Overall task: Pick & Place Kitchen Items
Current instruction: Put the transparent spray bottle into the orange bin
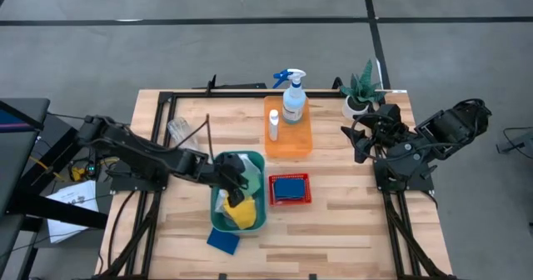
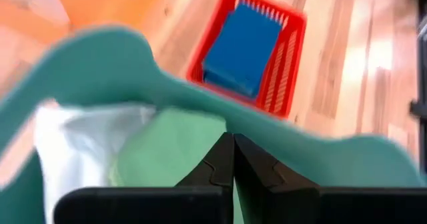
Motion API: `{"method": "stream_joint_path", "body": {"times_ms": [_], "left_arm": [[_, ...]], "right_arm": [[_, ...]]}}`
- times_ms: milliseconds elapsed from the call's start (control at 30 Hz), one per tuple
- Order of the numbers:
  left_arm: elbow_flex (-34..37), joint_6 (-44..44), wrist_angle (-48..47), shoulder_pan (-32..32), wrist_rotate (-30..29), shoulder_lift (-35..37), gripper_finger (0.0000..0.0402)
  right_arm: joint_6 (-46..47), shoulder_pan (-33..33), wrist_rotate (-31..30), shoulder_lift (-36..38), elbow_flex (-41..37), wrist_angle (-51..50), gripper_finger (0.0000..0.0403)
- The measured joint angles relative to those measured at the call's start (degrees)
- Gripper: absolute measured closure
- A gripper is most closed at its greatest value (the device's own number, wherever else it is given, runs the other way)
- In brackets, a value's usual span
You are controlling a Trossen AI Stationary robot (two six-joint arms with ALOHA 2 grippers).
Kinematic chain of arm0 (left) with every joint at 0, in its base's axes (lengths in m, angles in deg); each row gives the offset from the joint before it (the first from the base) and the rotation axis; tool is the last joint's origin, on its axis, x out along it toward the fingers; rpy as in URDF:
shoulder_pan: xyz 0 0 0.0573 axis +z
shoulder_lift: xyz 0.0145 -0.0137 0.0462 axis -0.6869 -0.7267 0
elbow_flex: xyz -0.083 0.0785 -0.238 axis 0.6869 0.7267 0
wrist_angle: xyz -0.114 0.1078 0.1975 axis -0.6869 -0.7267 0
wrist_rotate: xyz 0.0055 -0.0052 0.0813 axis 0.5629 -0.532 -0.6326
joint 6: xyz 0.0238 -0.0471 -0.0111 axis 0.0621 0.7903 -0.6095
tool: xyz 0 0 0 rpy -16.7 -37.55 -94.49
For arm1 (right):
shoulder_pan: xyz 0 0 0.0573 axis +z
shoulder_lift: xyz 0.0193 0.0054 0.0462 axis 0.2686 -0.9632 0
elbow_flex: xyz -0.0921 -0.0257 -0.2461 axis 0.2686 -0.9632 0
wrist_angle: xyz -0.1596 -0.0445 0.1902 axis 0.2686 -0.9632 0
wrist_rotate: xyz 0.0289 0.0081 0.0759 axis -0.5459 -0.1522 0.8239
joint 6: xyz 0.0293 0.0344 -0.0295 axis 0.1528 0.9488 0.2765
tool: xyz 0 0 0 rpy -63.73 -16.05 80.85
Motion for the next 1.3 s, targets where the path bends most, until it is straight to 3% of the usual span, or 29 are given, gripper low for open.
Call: {"method": "stream_joint_path", "body": {"times_ms": [400,567,800,1033,1300], "left_arm": [[0.0,-1.7,-0.1,0.0,-5.1,7.4,0.0401],[0.0,-5.2,-0.1,-0.1,-5.4,12.1,0.0401],[0.0,-9.5,0.0,-0.1,-10.3,18.0,0.039],[0.0,-14.7,-2.0,-0.1,-11.5,21.5,0.0339],[0.0,-16.5,-17.6,-0.5,-10.7,24.8,0.0241]], "right_arm": [[0.6,0.0,0.0,0.0,0.0,0.0,0.0148],[0.6,0.0,0.1,0.2,0.0,0.0,0.0148],[1.9,0.0,0.3,1.7,0.0,0.0,0.0148],[2.2,0.1,0.6,2.4,0.0,-0.7,0.0148],[6.6,0.1,0.9,3.1,0.0,-4.4,0.0148]]}}
